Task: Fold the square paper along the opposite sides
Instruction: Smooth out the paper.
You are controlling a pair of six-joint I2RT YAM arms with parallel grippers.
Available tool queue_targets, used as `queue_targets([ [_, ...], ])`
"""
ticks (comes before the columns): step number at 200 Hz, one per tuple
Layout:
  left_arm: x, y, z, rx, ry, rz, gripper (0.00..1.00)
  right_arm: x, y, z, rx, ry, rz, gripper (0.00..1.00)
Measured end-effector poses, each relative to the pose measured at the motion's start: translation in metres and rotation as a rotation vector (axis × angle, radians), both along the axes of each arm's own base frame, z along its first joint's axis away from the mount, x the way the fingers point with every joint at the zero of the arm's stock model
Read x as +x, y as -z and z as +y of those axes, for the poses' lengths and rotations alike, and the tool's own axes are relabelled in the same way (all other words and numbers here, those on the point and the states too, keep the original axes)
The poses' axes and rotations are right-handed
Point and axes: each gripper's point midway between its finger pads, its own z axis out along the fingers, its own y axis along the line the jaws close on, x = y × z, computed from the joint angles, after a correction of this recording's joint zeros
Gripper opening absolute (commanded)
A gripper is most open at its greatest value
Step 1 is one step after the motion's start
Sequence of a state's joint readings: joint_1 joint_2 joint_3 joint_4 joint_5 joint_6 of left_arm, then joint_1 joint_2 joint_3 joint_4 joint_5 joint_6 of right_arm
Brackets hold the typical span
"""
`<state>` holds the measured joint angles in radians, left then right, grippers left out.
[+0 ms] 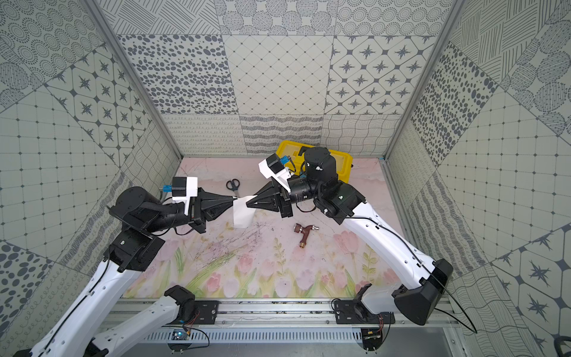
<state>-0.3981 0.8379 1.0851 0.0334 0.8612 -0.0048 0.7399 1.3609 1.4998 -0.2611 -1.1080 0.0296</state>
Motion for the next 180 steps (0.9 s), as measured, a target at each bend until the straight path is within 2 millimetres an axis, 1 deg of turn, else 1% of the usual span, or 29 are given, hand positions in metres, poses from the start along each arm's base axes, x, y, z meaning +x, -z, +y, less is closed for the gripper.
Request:
queue_targets([
  [86, 0.000, 0.000, 0.000, 0.000, -0.001, 0.000, 0.00, -0.001, 0.000, 0.000, 0.000, -0.003, 0.000, 0.00],
  [97, 0.000, 0.000, 0.000, 0.000, -0.001, -0.001, 0.07, -0.001, 0.000, 0.001, 0.000, -0.004, -0.001, 0.00],
  [106, 0.000, 0.000, 0.001, 0.001, -0.003, -0.007, 0.15, -0.001, 0.000, 0.001, 0.000, -0.004, -0.002, 0.00],
  [120, -0.002, -0.001, 0.002, 0.003, -0.014, -0.014, 0.24, -0.001, 0.000, 0.001, 0.001, -0.003, -0.004, 0.00],
  [131, -0.004, -0.005, 0.005, 0.002, -0.031, -0.034, 0.32, -0.001, 0.001, 0.001, 0.000, 0.000, -0.006, 0.00],
  [140, -0.007, -0.009, 0.008, 0.003, -0.045, -0.056, 0.37, 0.000, 0.001, 0.001, 0.000, 0.003, -0.009, 0.00],
  [156, -0.013, -0.017, 0.014, 0.002, -0.080, -0.095, 0.42, -0.001, 0.001, 0.000, -0.001, 0.008, -0.013, 0.00],
  [180, -0.026, -0.031, 0.027, 0.006, -0.147, -0.169, 0.43, -0.002, 0.002, -0.003, -0.001, 0.014, -0.015, 0.00],
])
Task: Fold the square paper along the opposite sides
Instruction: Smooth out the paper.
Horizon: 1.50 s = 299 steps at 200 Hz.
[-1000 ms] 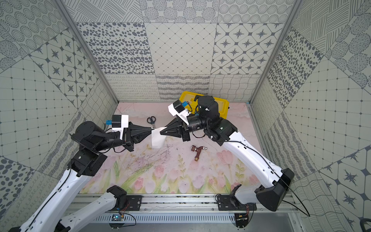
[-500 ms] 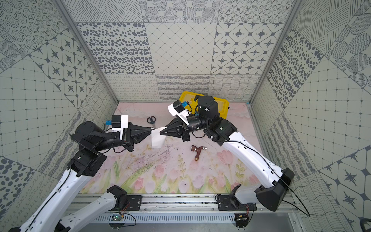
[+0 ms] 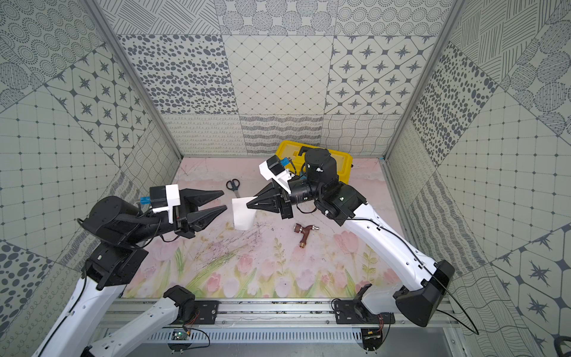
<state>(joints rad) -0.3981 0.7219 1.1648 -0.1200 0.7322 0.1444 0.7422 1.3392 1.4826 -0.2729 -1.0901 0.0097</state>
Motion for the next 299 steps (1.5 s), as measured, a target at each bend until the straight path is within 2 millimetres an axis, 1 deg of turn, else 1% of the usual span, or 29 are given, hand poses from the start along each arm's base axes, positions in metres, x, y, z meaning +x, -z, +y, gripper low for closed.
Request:
queue_targets([
  [26, -0.015, -0.011, 0.013, 0.004, -0.062, -0.080, 0.45, 0.000, -0.001, -0.002, 0.003, 0.004, -0.003, 0.00],
  [43, -0.019, -0.011, 0.017, 0.011, -0.081, -0.098, 0.47, 0.000, -0.001, -0.002, 0.002, 0.005, -0.002, 0.00],
  [55, -0.018, -0.009, 0.017, 0.017, -0.084, -0.096, 0.48, 0.000, -0.001, -0.002, 0.002, 0.005, -0.002, 0.00],
  [76, -0.007, -0.002, 0.011, 0.032, -0.071, -0.065, 0.50, 0.000, -0.001, -0.002, -0.001, 0.005, 0.000, 0.00],
  [107, 0.017, 0.014, -0.007, 0.047, -0.011, 0.038, 0.51, 0.000, 0.000, -0.002, -0.002, 0.005, 0.002, 0.00],
  [130, 0.026, 0.021, -0.016, 0.030, 0.042, 0.100, 0.52, 0.000, 0.000, -0.002, -0.002, 0.005, 0.002, 0.00],
  [153, 0.023, 0.020, -0.021, 0.006, 0.093, 0.124, 0.52, 0.000, 0.000, -0.002, -0.002, 0.006, 0.000, 0.00],
  [200, 0.007, 0.011, -0.026, -0.022, 0.176, 0.117, 0.53, 0.000, 0.000, -0.002, -0.001, 0.006, -0.003, 0.00],
  [224, 0.007, 0.011, -0.029, -0.021, 0.194, 0.121, 0.53, 0.000, 0.000, -0.002, -0.001, 0.006, -0.005, 0.00],
  [267, 0.016, 0.017, -0.036, -0.011, 0.201, 0.155, 0.53, 0.000, -0.001, -0.002, 0.001, 0.006, -0.009, 0.00],
  [277, 0.018, 0.017, -0.036, -0.010, 0.201, 0.158, 0.50, 0.000, 0.000, -0.002, 0.001, 0.006, -0.008, 0.00],
  [299, 0.020, 0.018, -0.038, -0.008, 0.200, 0.166, 0.34, 0.000, 0.000, -0.002, 0.001, 0.006, -0.009, 0.00],
])
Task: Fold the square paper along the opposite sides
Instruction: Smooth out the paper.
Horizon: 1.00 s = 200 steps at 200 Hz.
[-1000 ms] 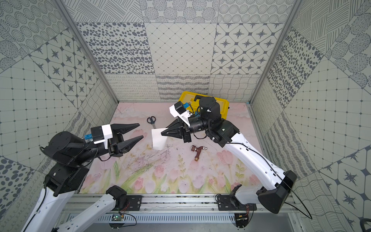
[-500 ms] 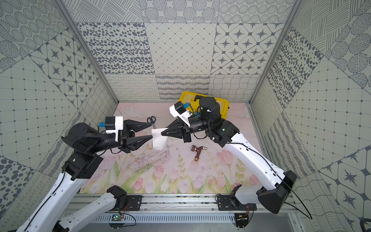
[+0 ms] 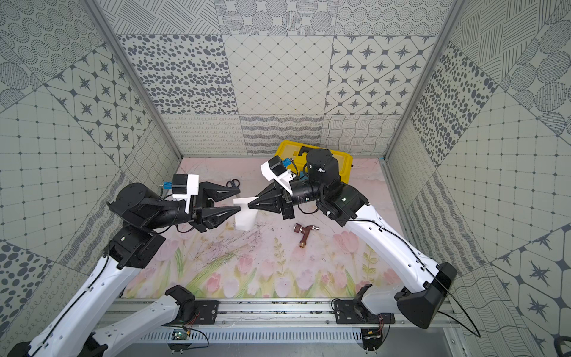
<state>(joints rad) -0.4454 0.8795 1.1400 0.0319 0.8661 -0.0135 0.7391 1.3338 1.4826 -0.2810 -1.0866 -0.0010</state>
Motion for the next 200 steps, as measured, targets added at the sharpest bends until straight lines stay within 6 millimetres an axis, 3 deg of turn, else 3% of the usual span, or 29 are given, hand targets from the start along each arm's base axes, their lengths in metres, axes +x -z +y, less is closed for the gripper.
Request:
queue_targets([
  [28, 0.0012, 0.0008, -0.0005, 0.002, -0.001, 0.007, 0.20, 0.0000, 0.0000, 0.0000, 0.000, 0.000, 0.000, 0.00],
  [76, -0.0006, 0.0001, -0.0014, 0.007, 0.004, 0.008, 0.16, 0.0000, -0.0001, 0.0000, 0.001, 0.000, -0.004, 0.00],
  [127, -0.0029, 0.0006, -0.0032, 0.020, 0.018, 0.010, 0.00, 0.0000, 0.0000, 0.0000, 0.002, 0.000, -0.007, 0.00],
  [189, -0.0061, 0.0015, -0.0048, 0.029, 0.036, 0.008, 0.00, 0.0001, 0.0003, -0.0001, 0.000, 0.000, -0.005, 0.00],
  [200, -0.0062, 0.0015, -0.0047, 0.030, 0.036, 0.007, 0.00, 0.0003, 0.0007, -0.0001, -0.002, 0.001, -0.003, 0.23],
])
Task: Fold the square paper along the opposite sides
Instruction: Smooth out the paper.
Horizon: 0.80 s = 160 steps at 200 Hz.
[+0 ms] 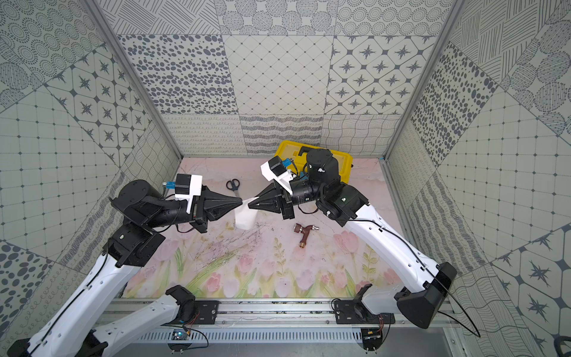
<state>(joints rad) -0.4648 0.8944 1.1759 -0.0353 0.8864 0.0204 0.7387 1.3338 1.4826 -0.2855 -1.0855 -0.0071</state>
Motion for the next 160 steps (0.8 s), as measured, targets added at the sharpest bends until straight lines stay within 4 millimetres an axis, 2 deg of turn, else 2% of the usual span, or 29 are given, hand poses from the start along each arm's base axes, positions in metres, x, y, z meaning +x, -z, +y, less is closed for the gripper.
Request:
queue_targets([
  [10, 0.000, 0.001, 0.000, 0.002, -0.001, 0.001, 0.00, 0.000, 0.000, 0.000, 0.001, 0.002, -0.003, 0.39],
  [20, 0.000, 0.001, 0.000, 0.003, -0.003, 0.004, 0.00, 0.000, 0.000, 0.000, -0.002, 0.003, 0.002, 0.47],
  [66, -0.002, 0.000, 0.003, 0.001, -0.018, -0.006, 0.00, 0.000, -0.001, 0.000, 0.002, 0.001, -0.006, 0.48],
  [89, 0.000, 0.000, 0.002, 0.001, -0.025, -0.002, 0.00, 0.001, -0.001, 0.002, 0.004, -0.006, -0.004, 0.41],
  [127, 0.006, 0.004, 0.000, 0.005, -0.031, 0.017, 0.00, 0.004, 0.003, 0.005, -0.002, -0.014, 0.008, 0.23],
  [160, 0.012, 0.006, 0.000, -0.003, -0.055, 0.027, 0.00, 0.004, 0.002, 0.006, 0.002, -0.014, 0.004, 0.00],
])
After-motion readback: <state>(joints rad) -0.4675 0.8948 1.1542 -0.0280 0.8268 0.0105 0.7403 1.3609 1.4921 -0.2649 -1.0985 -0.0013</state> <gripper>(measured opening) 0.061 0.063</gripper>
